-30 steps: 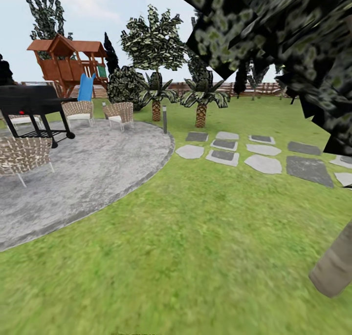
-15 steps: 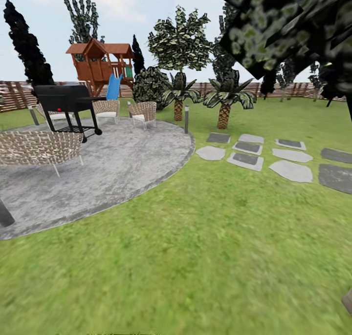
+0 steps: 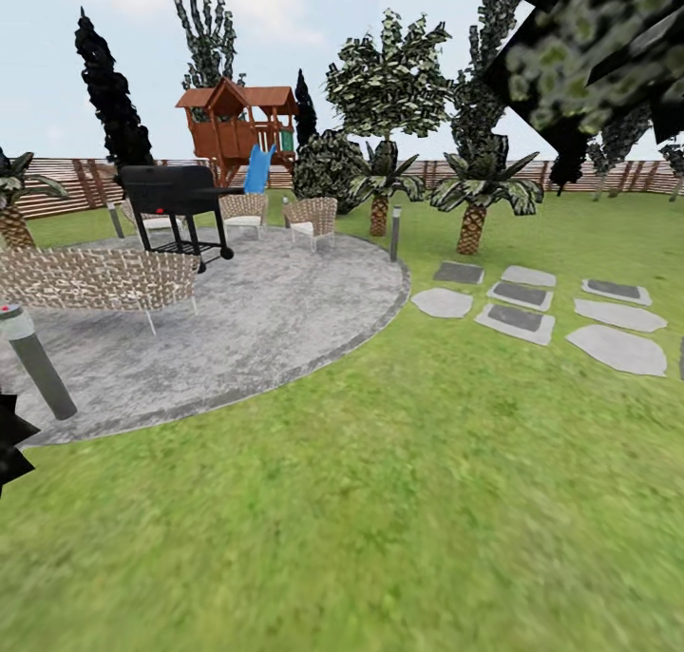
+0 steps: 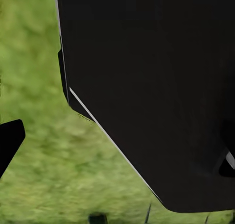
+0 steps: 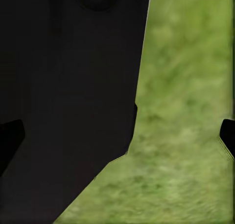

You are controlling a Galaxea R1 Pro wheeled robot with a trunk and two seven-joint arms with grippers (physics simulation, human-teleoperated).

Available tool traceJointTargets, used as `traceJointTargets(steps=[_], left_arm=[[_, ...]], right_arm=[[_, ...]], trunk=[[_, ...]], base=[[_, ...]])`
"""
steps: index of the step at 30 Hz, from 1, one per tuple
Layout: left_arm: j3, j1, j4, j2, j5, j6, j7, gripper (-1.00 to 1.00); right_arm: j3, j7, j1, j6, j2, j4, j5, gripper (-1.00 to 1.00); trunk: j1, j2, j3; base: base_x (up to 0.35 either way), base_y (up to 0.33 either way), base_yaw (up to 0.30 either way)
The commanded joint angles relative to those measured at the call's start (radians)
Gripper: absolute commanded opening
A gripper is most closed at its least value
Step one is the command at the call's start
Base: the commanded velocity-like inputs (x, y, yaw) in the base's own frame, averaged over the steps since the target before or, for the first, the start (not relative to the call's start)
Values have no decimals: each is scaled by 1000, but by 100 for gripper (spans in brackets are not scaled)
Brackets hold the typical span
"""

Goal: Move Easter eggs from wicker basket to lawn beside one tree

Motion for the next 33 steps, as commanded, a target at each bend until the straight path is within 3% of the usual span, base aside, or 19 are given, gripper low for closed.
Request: traceJointTargets(steps=[1, 24, 33], left_arm=[[1, 0, 0, 0, 1, 1, -4, 100], [1, 0, 0, 1, 2, 0, -3, 100], [1, 0, -1, 0, 4, 0, -1, 100]], right_arm=[[1, 1, -1, 1, 0, 2, 8, 100], [2, 1, -1, -4, 0, -1, 12, 100], [2, 4, -1, -6, 2, -3, 12, 100]], trunk=[[1, 0, -1], [1, 0, -1], [1, 0, -1]], base=[[320, 0, 16], [331, 0, 1], [42, 0, 0]])
